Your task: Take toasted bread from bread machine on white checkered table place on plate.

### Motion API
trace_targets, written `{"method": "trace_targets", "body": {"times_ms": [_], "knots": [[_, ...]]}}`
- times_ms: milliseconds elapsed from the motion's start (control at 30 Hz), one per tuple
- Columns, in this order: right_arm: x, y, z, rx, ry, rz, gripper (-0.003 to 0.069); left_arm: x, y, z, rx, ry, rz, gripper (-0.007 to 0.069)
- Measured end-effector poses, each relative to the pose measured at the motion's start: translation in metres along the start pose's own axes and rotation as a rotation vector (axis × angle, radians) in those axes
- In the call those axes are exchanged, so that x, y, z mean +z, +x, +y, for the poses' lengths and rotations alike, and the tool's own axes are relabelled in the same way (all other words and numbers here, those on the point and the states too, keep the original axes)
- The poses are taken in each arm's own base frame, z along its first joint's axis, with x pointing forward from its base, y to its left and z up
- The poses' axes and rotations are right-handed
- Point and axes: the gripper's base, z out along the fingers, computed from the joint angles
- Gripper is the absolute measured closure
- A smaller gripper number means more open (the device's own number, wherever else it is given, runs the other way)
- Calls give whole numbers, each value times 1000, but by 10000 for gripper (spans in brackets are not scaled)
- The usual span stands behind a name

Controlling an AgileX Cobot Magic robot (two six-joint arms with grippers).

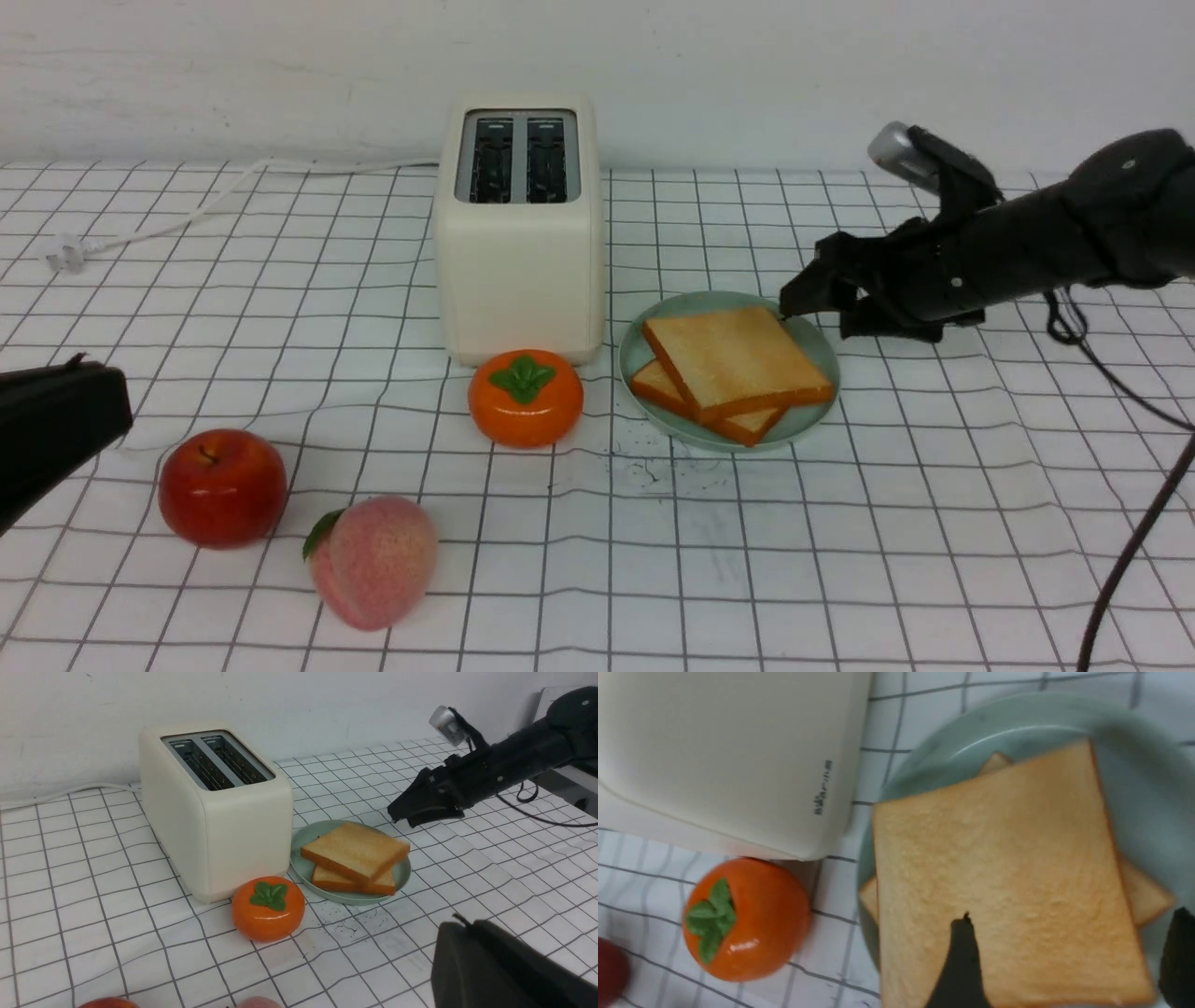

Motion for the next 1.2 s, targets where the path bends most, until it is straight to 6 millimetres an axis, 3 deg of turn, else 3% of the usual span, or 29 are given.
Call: {"method": "trace_targets", "body": {"times_ms": [133,200,367,400,433,467,533,600,633,833,1000,1200], "knots": [[-41,-6,19,-109,43,-12,204,0,0,0,1,0,0,637],[-79,-5,37,-179,61,3,274,0,0,0,3,0,-1,637],[-177,15,77,-302,107,-2,545,-7,13,4,-54,13,-19,637],[-198,26,83,-315,123,-12,601,-10,18,6,-72,20,-32,637],[-202,28,84,-319,129,-9,620,-11,20,6,-76,24,-38,637],[-225,43,89,-324,150,-21,662,-16,29,9,-100,35,-59,637],[-242,58,92,-320,163,-34,671,-20,36,11,-124,45,-75,637],[-267,88,93,-314,192,-44,670,-26,49,14,-166,67,-104,637],[-286,117,91,-312,214,-67,664,-28,59,16,-195,85,-123,637],[-316,207,77,-272,213,-203,661,-22,90,18,-189,107,-118,637],[-310,259,54,-225,210,-348,661,-15,105,19,-176,94,-73,637],[-291,261,40,-155,191,-481,655,-13,110,20,-171,82,-54,637]]}}
